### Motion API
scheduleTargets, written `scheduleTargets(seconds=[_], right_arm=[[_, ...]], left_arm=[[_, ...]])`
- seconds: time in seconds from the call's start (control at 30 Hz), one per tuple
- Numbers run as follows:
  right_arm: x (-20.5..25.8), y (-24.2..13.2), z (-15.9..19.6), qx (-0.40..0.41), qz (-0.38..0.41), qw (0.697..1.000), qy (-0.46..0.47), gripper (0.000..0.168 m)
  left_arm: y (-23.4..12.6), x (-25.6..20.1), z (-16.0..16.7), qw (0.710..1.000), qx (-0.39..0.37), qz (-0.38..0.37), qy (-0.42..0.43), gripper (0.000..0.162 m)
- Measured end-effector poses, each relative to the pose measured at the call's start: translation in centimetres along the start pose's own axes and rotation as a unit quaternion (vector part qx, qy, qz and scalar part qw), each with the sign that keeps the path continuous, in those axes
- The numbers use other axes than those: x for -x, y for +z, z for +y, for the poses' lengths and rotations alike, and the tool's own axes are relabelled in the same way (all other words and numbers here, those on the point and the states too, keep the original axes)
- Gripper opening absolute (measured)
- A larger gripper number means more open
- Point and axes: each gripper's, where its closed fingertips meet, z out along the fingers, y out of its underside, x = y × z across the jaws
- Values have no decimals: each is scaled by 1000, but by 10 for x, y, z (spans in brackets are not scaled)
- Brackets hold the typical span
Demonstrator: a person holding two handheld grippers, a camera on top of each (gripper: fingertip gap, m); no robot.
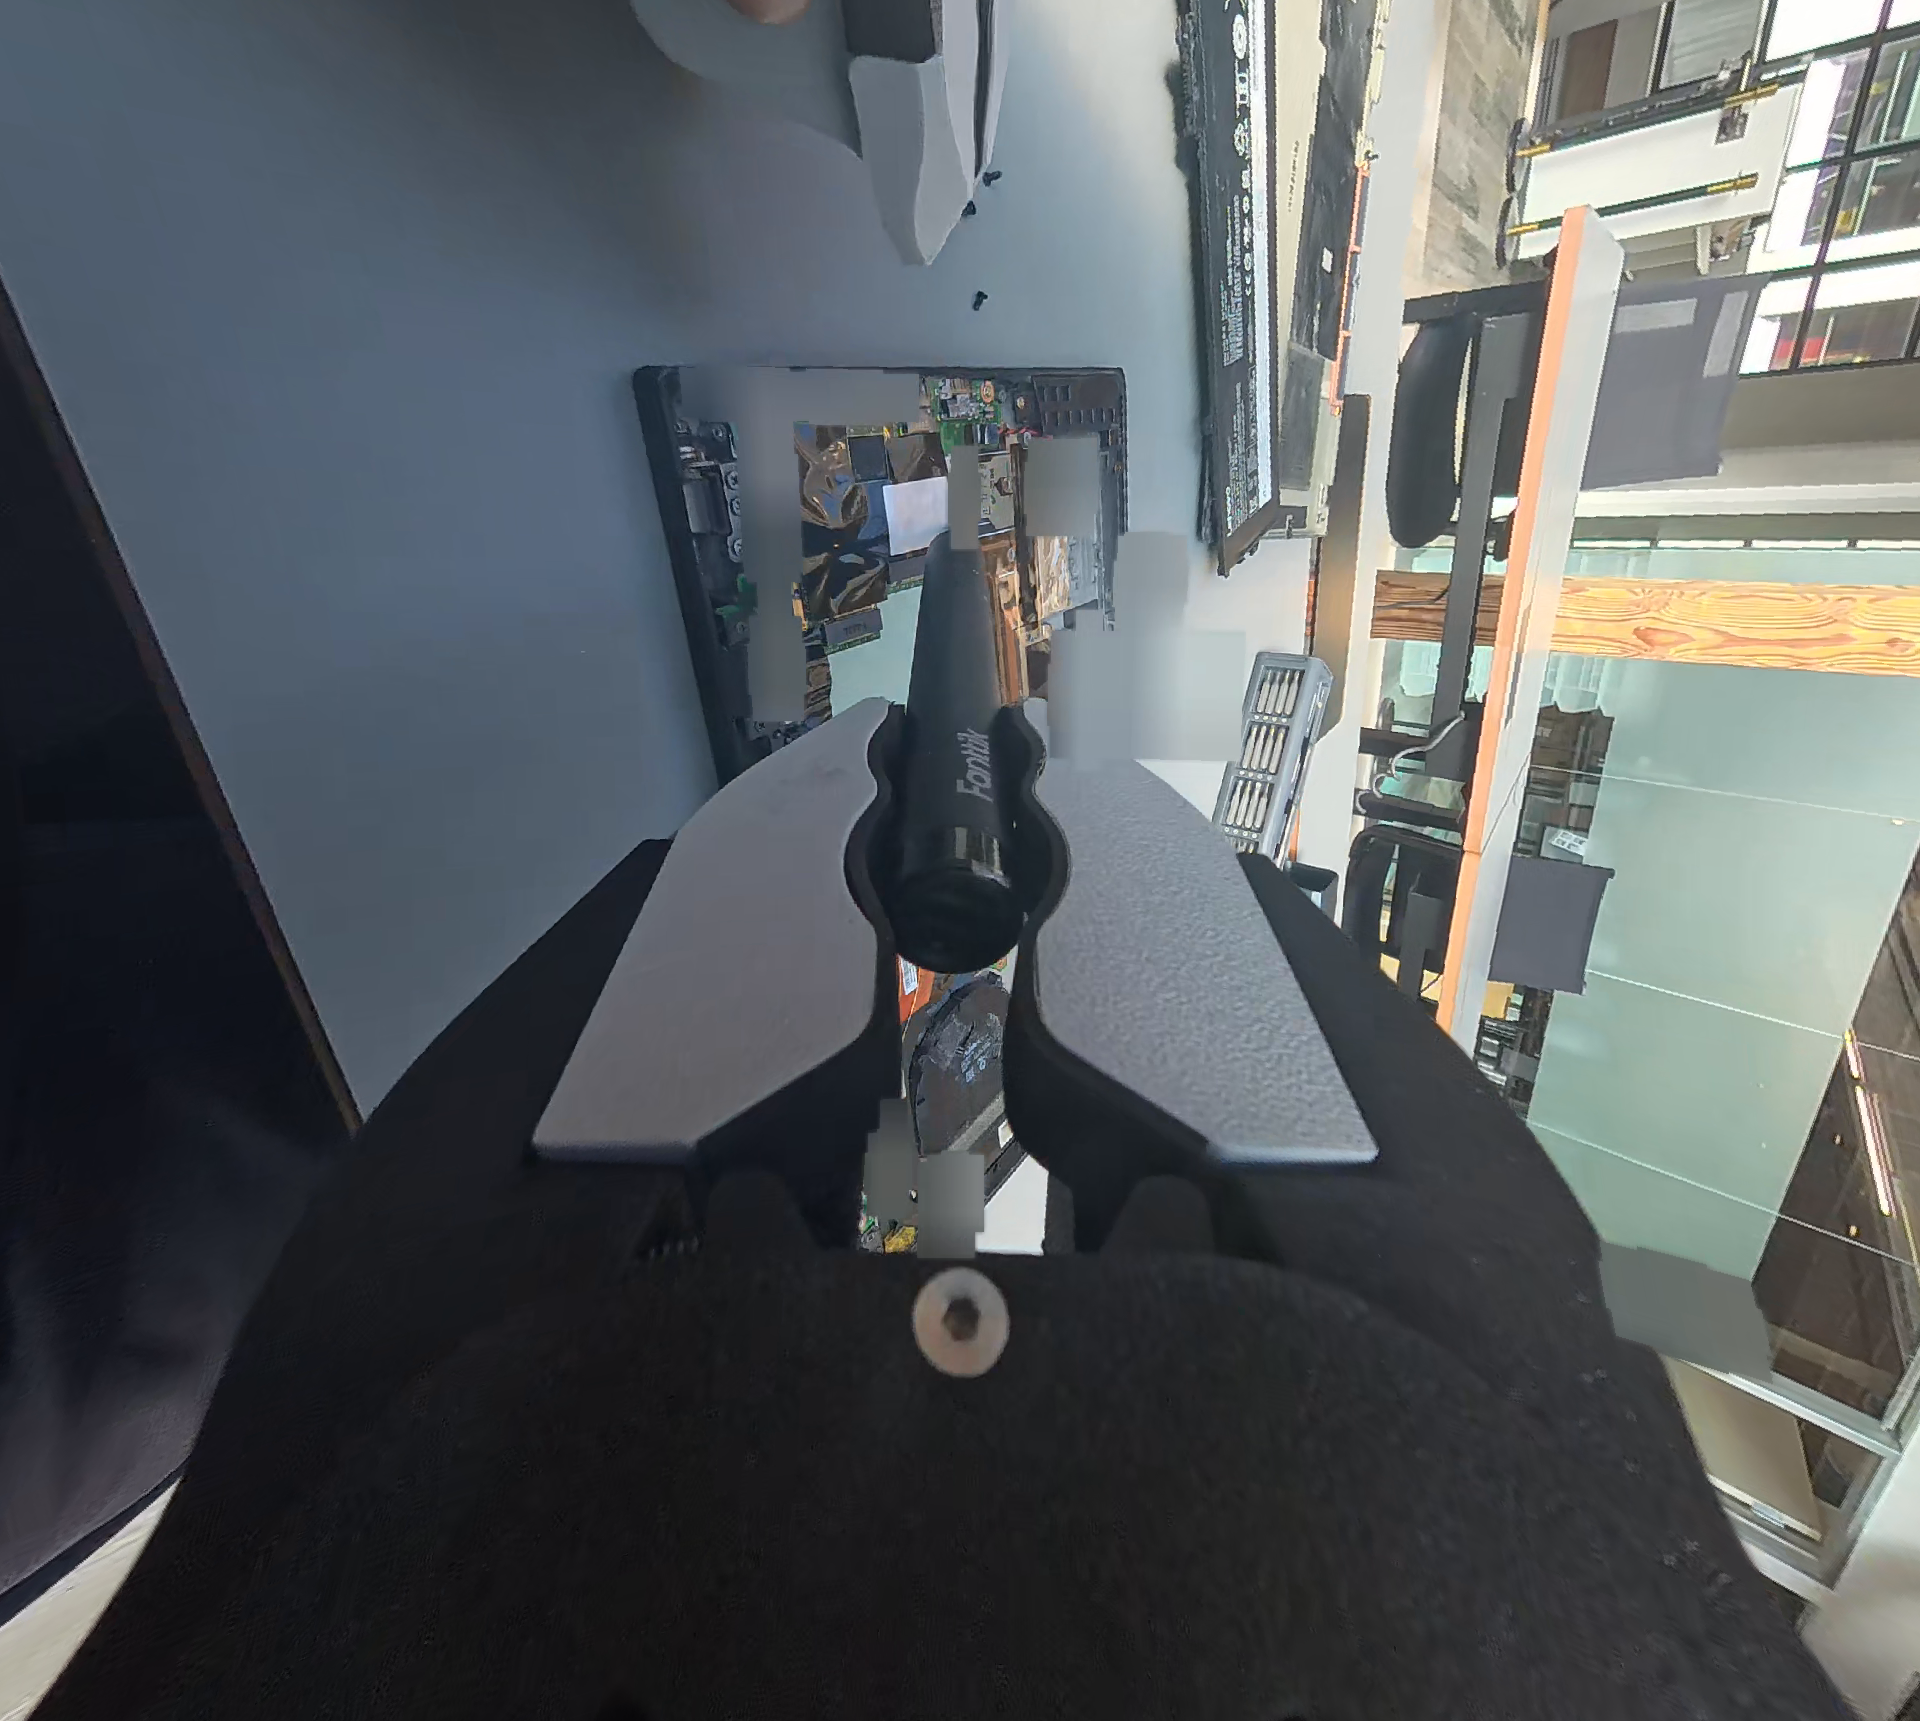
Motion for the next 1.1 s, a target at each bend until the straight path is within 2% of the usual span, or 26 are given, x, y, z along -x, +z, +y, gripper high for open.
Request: scheduleTargets(seconds=[0.13, 0.23, 0.3, 0.47, 0.53, 0.57, 0.6, 0.67, 0.77, 0.8, 0.83, 0.93, 1.1], right_arm=[[4, 4, 3, 5, 24, 999, -24, 17], [-5, -8, -8, -30, 38, 999, 9, 17], [-14, -13, -5, -22, 43, 999, 12, 17], [-29, -25, 13, -27, 36, 996, 77, 17], [-49, -38, 15, -91, 49, 979, 177, 17], [-60, -46, 17, -136, 48, 960, 241, 17], [-73, -57, 20, -197, 53, 928, 313, 17], [-99, -79, 39, -317, 71, 826, 461, 17], [-112, -90, 83, -428, 69, 658, 616, 17], [-111, -85, 100, -436, 68, 618, 651, 17], [-107, -78, 113, -431, 63, 594, 677, 17], [-95, -62, 132, -415, 50, 584, 696, 17], [-89, -52, 136, -403, 27, 605, 687, 17]], left_arm=[[-1, 0, 0, 1000, 1, -2, 0, 3], [-2, 1, 1, 1000, 1, -6, 1, 3], [-4, 3, 2, 1000, 3, -10, -1, 3], [-6, 6, 4, 1000, 7, -14, -6, 4], [-6, 8, 3, 1000, 6, -16, -8, 3], [-7, 9, 1, 1000, -1, -20, -9, 2], [-9, 10, -2, 1000, -13, -23, -11, 2], [-14, 14, -11, 998, -52, -31, -24, 0], [-21, 17, -23, 993, -102, -28, -56, 0], [-23, 18, -26, 991, -111, -27, -66, 0], [-23, 19, -27, 990, -115, -28, -75, 0], [-20, 21, -26, 989, -107, -37, -96, 0], [-11, 22, -24, 987, -96, -54, -121, 0]])
